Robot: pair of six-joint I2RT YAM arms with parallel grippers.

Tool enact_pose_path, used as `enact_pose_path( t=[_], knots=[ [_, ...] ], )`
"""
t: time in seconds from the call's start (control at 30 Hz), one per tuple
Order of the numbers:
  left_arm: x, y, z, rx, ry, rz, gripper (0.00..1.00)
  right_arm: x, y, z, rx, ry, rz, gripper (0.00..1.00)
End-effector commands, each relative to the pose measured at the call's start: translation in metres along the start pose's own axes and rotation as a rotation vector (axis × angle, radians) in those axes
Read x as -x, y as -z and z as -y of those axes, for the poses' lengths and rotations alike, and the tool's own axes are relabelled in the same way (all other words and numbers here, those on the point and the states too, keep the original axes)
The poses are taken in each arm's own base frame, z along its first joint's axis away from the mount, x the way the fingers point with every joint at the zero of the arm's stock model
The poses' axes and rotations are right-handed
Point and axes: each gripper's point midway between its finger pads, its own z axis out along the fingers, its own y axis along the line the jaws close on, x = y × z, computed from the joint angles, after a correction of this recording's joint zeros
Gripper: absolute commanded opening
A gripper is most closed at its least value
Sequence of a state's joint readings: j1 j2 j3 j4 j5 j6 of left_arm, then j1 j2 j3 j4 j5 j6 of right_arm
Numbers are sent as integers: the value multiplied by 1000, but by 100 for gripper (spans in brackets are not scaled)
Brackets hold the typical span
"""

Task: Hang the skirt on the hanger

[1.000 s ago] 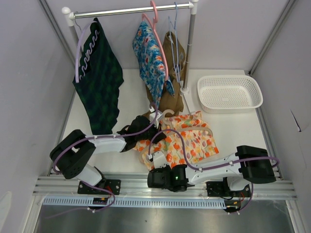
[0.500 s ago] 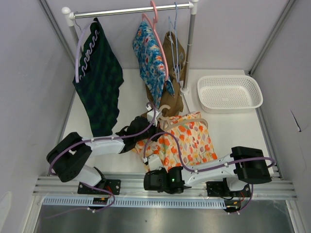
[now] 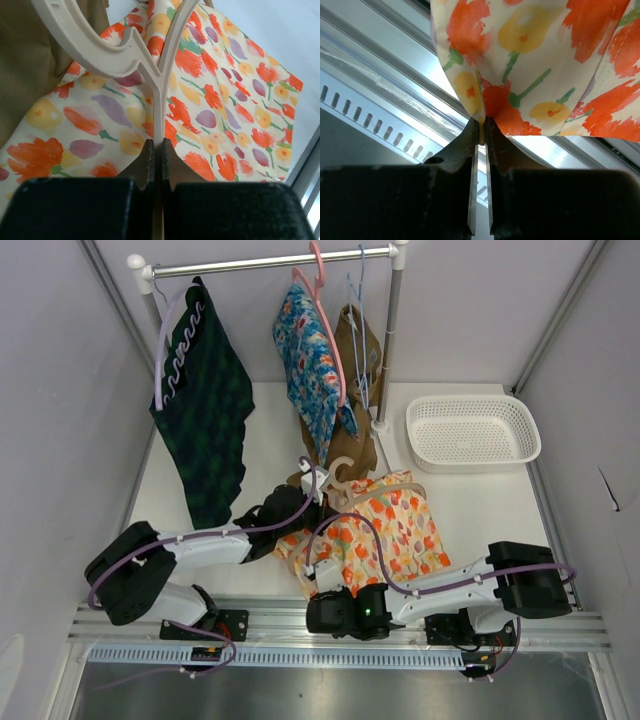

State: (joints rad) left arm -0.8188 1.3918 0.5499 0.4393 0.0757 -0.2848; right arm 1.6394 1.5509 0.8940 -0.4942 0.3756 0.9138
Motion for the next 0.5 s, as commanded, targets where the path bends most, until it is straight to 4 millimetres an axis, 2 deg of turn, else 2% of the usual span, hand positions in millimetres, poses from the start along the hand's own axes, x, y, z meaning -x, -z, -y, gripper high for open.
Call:
enact_pose_path(
  t=[0.0, 0.2, 0.47],
  knots=[
    [4, 7, -4, 34, -47, 7, 0, -2, 11, 3, 30, -36, 13, 11],
    [5, 8, -3, 33, -49, 5, 0, -11, 13, 18, 3, -57, 8, 11],
    [9, 13, 13, 7, -63, 35, 0, -6, 14, 1, 61, -36, 27, 13]
  ],
)
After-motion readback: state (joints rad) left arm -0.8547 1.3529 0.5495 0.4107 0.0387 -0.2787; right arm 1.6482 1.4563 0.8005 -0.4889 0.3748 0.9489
